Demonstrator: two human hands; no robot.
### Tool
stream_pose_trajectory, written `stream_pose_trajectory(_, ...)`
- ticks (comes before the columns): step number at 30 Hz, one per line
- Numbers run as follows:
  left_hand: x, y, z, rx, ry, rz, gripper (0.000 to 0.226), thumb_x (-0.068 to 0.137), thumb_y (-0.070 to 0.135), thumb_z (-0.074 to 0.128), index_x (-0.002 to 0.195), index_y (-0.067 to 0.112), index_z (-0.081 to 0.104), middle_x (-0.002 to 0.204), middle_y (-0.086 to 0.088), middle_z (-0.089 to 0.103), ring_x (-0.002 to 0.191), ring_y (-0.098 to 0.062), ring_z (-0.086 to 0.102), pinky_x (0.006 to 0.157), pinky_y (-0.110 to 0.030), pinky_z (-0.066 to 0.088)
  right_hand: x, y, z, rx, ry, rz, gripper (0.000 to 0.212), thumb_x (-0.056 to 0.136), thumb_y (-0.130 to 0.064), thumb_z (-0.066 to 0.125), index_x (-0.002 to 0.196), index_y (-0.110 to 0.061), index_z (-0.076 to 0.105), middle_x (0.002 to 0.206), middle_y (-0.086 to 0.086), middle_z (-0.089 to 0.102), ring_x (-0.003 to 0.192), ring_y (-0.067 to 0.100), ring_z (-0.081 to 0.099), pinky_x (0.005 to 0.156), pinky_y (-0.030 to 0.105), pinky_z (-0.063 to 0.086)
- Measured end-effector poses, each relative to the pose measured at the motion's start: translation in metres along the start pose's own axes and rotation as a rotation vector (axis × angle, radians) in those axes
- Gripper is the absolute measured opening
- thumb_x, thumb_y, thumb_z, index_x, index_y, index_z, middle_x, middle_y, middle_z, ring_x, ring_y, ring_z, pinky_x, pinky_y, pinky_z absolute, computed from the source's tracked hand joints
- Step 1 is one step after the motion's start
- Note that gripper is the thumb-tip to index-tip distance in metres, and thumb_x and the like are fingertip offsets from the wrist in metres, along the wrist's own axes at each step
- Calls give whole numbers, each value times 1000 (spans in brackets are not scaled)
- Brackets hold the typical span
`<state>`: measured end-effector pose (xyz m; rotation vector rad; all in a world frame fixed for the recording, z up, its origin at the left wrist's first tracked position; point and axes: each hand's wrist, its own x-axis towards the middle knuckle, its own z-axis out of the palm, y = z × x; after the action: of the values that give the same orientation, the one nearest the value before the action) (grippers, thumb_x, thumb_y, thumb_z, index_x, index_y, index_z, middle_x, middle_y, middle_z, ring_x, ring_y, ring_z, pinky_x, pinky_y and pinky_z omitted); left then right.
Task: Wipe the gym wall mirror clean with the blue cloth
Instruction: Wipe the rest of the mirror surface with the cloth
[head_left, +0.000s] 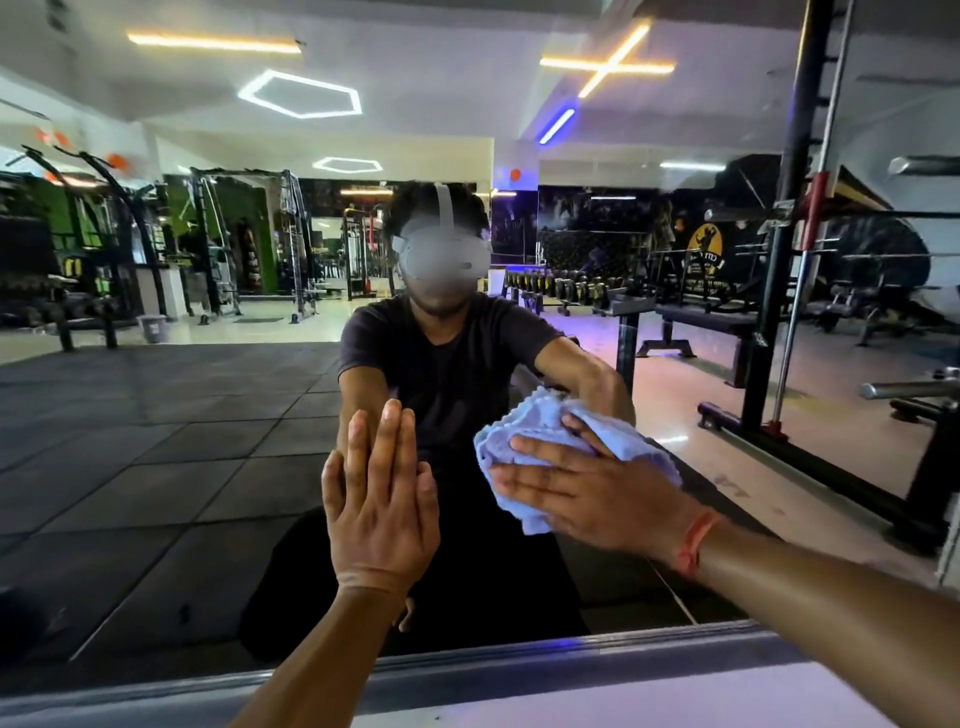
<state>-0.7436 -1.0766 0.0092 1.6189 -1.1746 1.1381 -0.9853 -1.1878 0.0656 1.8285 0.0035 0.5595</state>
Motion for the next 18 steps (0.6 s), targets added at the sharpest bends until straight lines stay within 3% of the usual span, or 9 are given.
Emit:
stream_pose_trajectory(2, -1, 1, -4, 6, -21, -4, 67, 102, 37, 34, 164, 22, 16, 171, 3, 16, 158, -24, 14, 124, -45, 13, 13, 58, -11, -279, 87, 72, 71, 104, -33, 53, 160, -2, 22, 168, 20, 15, 156, 31, 14, 127, 51, 8)
stream_pose_trajectory(5, 8, 6, -20, 7, -58, -16, 64, 99, 42, 38, 158, 18, 37, 165, -1, 29, 151, -28, 26, 117, -49, 22, 33, 94, -24, 78, 199, 603, 56, 107, -36, 46, 159, -21, 35, 167, -1, 27, 155, 23, 23, 122, 58, 20)
stream_pose_trajectory(7, 34, 8, -38, 6, -68, 8, 59, 98, 43, 44, 151, 18, 49, 156, -4, 37, 139, -33, 36, 109, -52, 28, 50, 66, -29, 229, 211, 767, 56, 103, -32, 48, 157, -23, 39, 167, -5, 29, 156, 27, 21, 114, 62, 29)
stream_pose_trajectory(8, 56, 6, -48, 3, -60, 41, 56, 98, 42, 48, 149, 18, 52, 153, -5, 39, 136, -34, 38, 107, -51, 28, 57, 50, -27, 244, 187, 708, 57, 102, -32, 47, 158, -23, 39, 167, -5, 27, 157, 28, 19, 115, 63, 30)
stream_pose_trajectory(10, 106, 0, -67, -25, -40, 117, 53, 100, 38, 49, 148, 16, 52, 153, -7, 42, 140, -32, 38, 110, -49, 31, 69, 46, -23, 204, 122, 324, 52, 105, -35, 43, 156, -26, 42, 166, -7, 31, 156, 25, 21, 119, 61, 26)
stream_pose_trajectory(12, 157, -5, -79, -36, -20, 233, 52, 104, 35, 44, 150, 12, 48, 155, -7, 43, 145, -30, 35, 113, -48, 35, 86, 95, -29, 151, 82, -1, 46, 109, -38, 39, 153, -26, 47, 163, -5, 37, 155, 25, 26, 124, 57, 18)
stream_pose_trajectory(13, 181, -8, -83, -32, 6, 298, 52, 104, 33, 44, 151, 10, 47, 155, -9, 43, 147, -31, 34, 115, -48, 35, 95, 128, -33, 107, 97, -17, 46, 110, -38, 37, 153, -25, 46, 163, -3, 37, 154, 25, 26, 125, 55, 15)
stream_pose_trajectory(16, 244, -11, -94, -14, 59, 408, 54, 104, 31, 41, 154, 9, 42, 157, -12, 43, 149, -31, 33, 119, -46, 31, 99, 209, -47, 17, 199, 527, 48, 107, -42, 39, 152, -30, 45, 161, -6, 41, 152, 23, 34, 123, 56, 20)
stream_pose_trajectory(18, 275, -9, -100, 16, 68, 439, 55, 104, 31, 39, 155, 10, 40, 159, -11, 41, 151, -28, 31, 121, -44, 29, 101, 202, -48, 109, 350, 914, 47, 106, -39, 39, 150, -26, 50, 158, -1, 45, 150, 30, 36, 119, 56, 29)
